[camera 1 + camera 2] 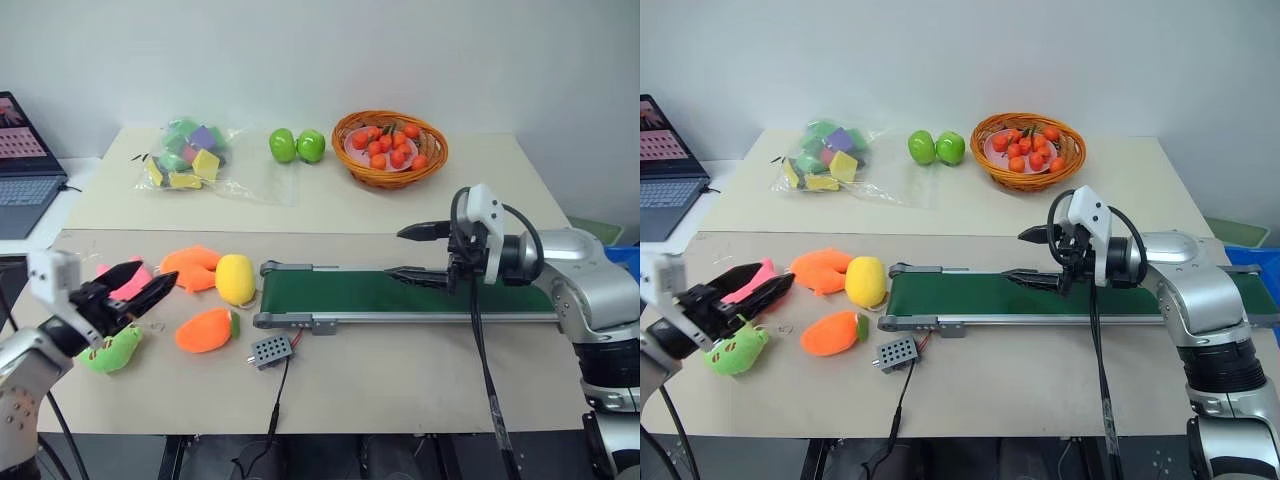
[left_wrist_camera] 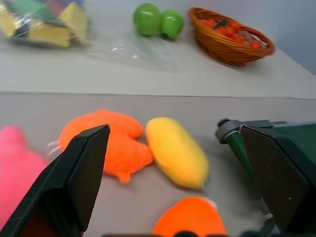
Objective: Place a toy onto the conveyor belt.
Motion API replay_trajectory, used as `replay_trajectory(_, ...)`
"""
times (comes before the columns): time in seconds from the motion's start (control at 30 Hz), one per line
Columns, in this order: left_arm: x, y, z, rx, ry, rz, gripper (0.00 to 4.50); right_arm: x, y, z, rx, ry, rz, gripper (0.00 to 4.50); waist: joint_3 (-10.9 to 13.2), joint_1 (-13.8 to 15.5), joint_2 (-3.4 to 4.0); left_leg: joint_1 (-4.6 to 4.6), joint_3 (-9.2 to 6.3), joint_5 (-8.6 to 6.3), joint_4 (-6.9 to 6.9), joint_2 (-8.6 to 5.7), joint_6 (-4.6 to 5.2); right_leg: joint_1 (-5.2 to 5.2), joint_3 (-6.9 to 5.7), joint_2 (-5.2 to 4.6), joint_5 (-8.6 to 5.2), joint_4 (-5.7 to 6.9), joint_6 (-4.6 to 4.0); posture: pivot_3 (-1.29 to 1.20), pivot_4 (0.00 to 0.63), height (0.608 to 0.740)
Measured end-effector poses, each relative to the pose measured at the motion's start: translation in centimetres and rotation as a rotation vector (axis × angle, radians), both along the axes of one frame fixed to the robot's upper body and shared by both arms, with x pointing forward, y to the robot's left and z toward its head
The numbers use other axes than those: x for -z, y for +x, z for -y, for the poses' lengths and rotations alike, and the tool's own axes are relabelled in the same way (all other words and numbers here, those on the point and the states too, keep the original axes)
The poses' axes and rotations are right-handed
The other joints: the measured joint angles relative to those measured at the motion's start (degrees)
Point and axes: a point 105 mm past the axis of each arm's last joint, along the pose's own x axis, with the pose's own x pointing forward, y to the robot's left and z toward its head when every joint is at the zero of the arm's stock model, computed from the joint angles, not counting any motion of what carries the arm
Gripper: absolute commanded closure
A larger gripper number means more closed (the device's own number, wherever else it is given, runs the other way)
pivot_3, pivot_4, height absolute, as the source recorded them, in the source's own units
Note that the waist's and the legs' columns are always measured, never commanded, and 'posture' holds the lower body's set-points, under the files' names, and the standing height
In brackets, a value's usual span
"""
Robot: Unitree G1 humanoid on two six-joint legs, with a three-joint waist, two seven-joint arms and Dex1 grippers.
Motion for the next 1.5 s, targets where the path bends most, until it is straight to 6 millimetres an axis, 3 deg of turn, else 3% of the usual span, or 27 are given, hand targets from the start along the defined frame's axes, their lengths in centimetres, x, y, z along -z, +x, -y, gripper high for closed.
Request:
replay_trajectory(0.13,0.5,-1.7,-2.2,-0.090,0.030,-0.023,0.01,0.0,0.1,-0.1,-0.011,-0.005,-0.007,0.00,0.00,0.27,0.00,0.14,0.05,0.00,-0.01,-0.01,-0.01,0.11,0.01,0.00,-0.03,-0.02,-0.04,0.00,0.150,0.738)
replay_trajectory(0.27,2.1,-3.7,-4.9,-0.187,0.191,-0.077,0.01,-0.1,0.4,-0.3,-0.026,-0.012,0.001,0.00,-0.01,0.37,-0.01,0.20,0.08,-0.01,-0.06,0.00,-0.01,0.11,0.00,0.00,-0.10,-0.08,-0.17,0.00,0.150,0.738)
replay_trajectory(0.43,3.0,-4.5,-6.4,-0.215,0.327,-0.089,0.01,0.3,0.1,-0.9,-0.063,-0.003,-0.020,0.00,-0.01,0.72,-0.01,0.23,0.09,0.00,-0.06,0.01,-0.03,0.12,-0.01,0.00,-0.12,-0.09,-0.21,0.00,0.150,0.738)
replay_trajectory(0.63,4.6,-3.4,-7.4,-0.208,0.370,-0.112,0.01,-0.9,-1.6,-2.1,-0.179,0.049,-0.033,0.00,-0.01,0.63,-0.02,0.35,0.09,0.01,-0.05,0.04,-0.04,0.15,-0.02,0.00,-0.12,0.07,-0.22,0.00,0.150,0.738)
replay_trajectory(0.9,7.0,-0.9,-6.4,-0.155,0.364,-0.134,0.01,-2.2,-3.7,-3.3,-0.273,0.045,-0.026,0.00,-0.03,0.49,-0.07,0.58,0.13,0.01,-0.04,0.07,-0.04,0.17,-0.02,0.00,-0.15,0.45,-0.30,0.00,0.150,0.738)
replay_trajectory(1.13,9.7,-0.9,-6.6,-0.149,0.379,-0.191,0.01,-2.7,-3.8,-3.2,-0.265,0.048,-0.006,0.00,-0.03,0.38,-0.10,0.71,0.21,0.01,-0.04,0.09,-0.04,0.15,-0.01,0.00,-0.18,0.66,-0.34,0.00,0.150,0.738)
replay_trajectory(1.33,10.8,-1.3,-7.2,-0.175,0.386,-0.231,0.01,-2.8,-3.7,-3.1,-0.252,0.043,0.002,0.00,-0.03,0.38,-0.10,0.72,0.21,0.01,-0.04,0.10,-0.03,0.14,-0.01,0.00,-0.19,0.66,-0.36,0.00,0.150,0.738)
replay_trajectory(1.5,11.8,-1.3,-7.4,-0.192,0.395,-0.268,1.50,-3.0,-3.4,-3.0,-0.234,0.032,0.023,0.00,-0.03,0.42,-0.10,0.74,0.20,0.01,-0.04,0.10,-0.03,0.15,-0.01,-0.01,-0.19,0.68,-0.36,0.00,0.150,0.738)
